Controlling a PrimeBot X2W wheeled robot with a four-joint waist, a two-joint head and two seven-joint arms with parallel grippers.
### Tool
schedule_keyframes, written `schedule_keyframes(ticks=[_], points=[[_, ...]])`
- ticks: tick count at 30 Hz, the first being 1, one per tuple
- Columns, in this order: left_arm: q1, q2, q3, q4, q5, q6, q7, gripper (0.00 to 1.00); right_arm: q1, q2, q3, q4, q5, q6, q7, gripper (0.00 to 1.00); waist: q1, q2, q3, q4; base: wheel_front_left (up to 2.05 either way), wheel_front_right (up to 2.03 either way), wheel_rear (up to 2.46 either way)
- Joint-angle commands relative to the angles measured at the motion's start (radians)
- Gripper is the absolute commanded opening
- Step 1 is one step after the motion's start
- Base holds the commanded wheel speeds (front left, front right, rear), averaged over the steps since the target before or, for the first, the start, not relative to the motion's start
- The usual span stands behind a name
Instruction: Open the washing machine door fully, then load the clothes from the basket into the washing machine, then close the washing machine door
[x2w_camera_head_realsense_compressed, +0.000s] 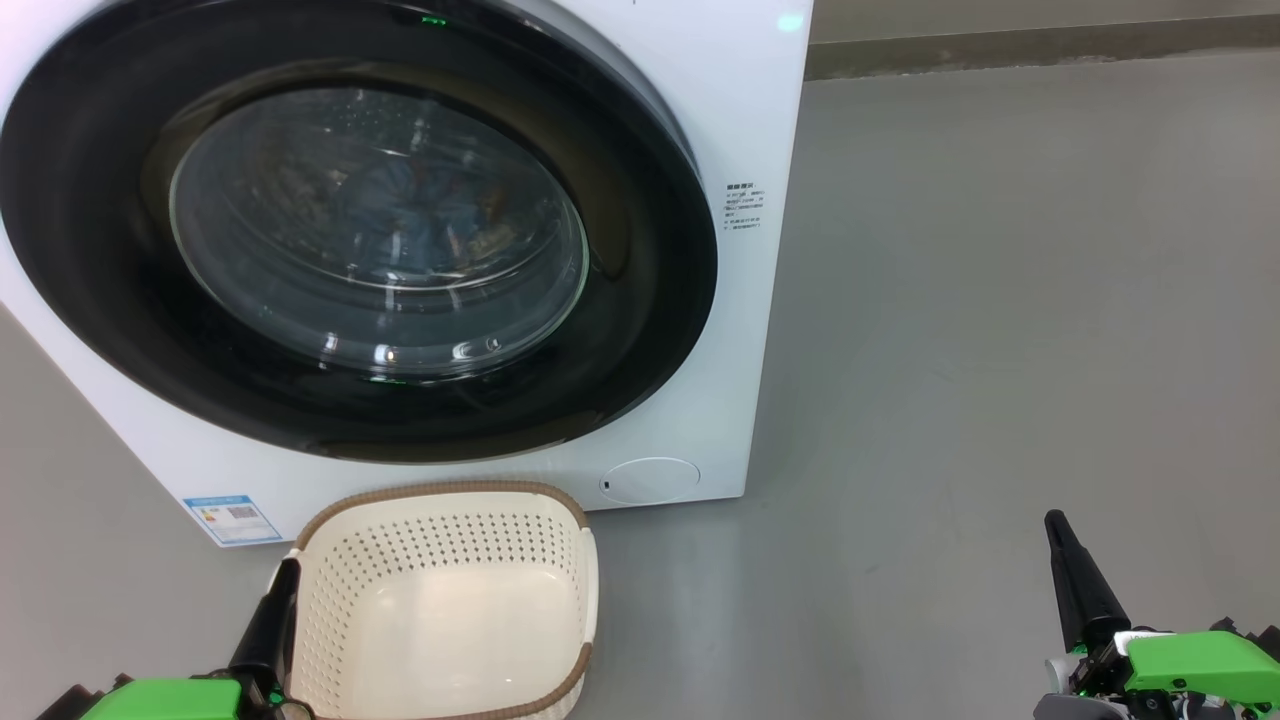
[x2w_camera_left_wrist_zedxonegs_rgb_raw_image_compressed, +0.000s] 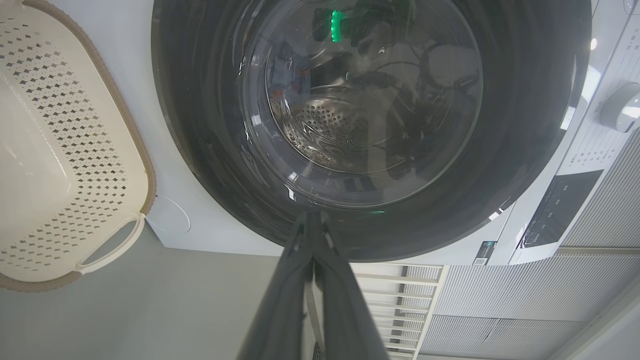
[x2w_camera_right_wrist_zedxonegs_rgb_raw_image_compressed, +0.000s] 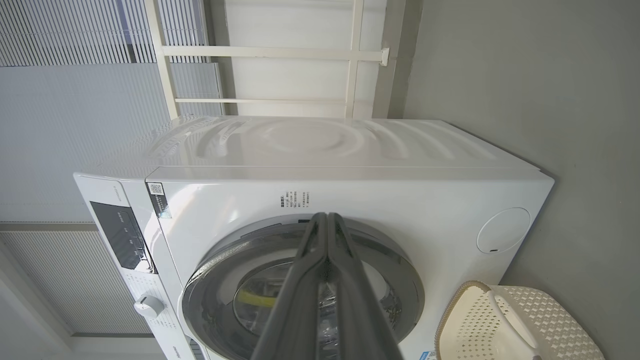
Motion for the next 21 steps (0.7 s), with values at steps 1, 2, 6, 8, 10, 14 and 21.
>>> schedule_keyframes(ticks=[1,2,6,8,10,14,21], points=[[-0.045,0.013,0.034,-0.021,-0.008,-0.003,0.007,0.0,-0.041,-0.003,0.022,-0.031,0.003,0.002,0.008,0.0,0.0,-0.0001,0.0,0.0,0.0,0.0,0.0],[-0.045,0.013,0.034,-0.021,-0.008,-0.003,0.007,0.0,-0.041,-0.003,0.022,-0.031,0.003,0.002,0.008,0.0,0.0,-0.0001,0.0,0.0,0.0,0.0,0.0],[-0.045,0.013,0.034,-0.021,-0.008,-0.003,0.006,0.0,-0.041,-0.003,0.022,-0.031,0.003,0.002,0.008,0.0,0.0,-0.0001,0.0,0.0,0.0,0.0,0.0],[-0.045,0.013,0.034,-0.021,-0.008,-0.003,0.006,0.0,-0.041,-0.003,0.022,-0.031,0.003,0.002,0.008,0.0,0.0,-0.0001,0.0,0.0,0.0,0.0,0.0],[-0.045,0.013,0.034,-0.021,-0.008,-0.003,0.006,0.0,-0.041,-0.003,0.022,-0.031,0.003,0.002,0.008,0.0,0.0,-0.0001,0.0,0.0,0.0,0.0,0.0],[-0.045,0.013,0.034,-0.021,-0.008,-0.003,0.006,0.0,-0.041,-0.003,0.022,-0.031,0.003,0.002,0.008,0.0,0.0,-0.0001,0.0,0.0,0.0,0.0,0.0],[-0.045,0.013,0.034,-0.021,-0.008,-0.003,0.006,0.0,-0.041,-0.003,0.022,-0.031,0.003,0.002,0.008,0.0,0.0,-0.0001,0.0,0.0,0.0,0.0,0.0]])
